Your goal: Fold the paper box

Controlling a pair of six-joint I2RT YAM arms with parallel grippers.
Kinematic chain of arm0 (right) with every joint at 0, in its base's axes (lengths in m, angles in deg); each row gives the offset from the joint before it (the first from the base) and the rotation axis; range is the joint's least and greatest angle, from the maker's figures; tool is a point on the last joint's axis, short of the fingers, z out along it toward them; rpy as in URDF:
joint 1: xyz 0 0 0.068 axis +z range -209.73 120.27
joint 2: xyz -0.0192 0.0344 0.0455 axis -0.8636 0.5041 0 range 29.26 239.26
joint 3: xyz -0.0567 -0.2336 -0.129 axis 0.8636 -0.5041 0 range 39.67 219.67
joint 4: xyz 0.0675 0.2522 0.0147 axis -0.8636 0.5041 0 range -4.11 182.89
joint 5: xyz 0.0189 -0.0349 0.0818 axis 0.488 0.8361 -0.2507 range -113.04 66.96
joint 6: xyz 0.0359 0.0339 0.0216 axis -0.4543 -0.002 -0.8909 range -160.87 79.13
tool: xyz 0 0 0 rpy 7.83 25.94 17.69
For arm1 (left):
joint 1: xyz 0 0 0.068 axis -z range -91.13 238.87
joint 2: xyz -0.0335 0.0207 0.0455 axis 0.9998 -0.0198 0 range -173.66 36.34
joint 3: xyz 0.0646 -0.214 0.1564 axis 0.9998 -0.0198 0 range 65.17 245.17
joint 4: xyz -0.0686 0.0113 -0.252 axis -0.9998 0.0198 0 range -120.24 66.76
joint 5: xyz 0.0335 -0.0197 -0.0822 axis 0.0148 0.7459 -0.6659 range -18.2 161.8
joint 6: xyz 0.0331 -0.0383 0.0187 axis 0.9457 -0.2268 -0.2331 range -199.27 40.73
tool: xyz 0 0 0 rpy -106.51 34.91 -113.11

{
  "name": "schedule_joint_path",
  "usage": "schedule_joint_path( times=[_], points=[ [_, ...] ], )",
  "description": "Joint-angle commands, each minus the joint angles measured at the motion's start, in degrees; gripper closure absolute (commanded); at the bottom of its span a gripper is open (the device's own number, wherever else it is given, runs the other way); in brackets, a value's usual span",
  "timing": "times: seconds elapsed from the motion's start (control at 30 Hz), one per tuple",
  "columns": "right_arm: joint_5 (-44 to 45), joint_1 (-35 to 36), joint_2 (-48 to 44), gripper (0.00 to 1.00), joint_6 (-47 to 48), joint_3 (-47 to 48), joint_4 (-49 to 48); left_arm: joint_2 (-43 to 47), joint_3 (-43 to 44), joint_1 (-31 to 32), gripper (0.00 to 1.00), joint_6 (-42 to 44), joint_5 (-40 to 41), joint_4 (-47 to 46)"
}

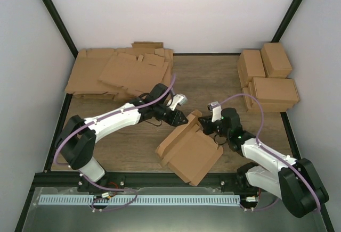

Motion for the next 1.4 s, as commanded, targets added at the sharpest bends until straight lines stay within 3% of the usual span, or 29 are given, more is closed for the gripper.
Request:
schedule_joint_path(
  times=[0.0,0.2,0.37,0.63,1.1,1.37],
  points=[
    [-4.44,0.77,-1.86,0.98,-6.73,3.33,-2.5,0.29,-1.05,0.87,0.73,-1.01,1.66,0.12],
    [0.28,3.59,-1.74,0.98,-12.72,5.63,1.51,-0.14,-0.91,1.93,0.74,-1.44,2.77,0.46],
    [8.87,8.78,-5.04,0.97,-17.72,2.44,1.85,-0.15,-0.74,3.26,0.74,-1.71,4.03,0.8],
    [15.52,16.03,-8.23,0.96,-23.29,-0.88,2.26,-0.41,-0.26,5.7,0.74,-2.22,6.09,1.15],
    [17.83,20.27,-11.08,0.9,-28.68,-4.42,5.49,-0.95,-0.21,7.73,0.74,-2.88,7.92,0.95],
    [17.75,20.25,-12.68,0.76,-25.61,-4.63,9.47,-1.91,0.78,7.82,0.75,-2.61,7.79,1.08]
  ],
)
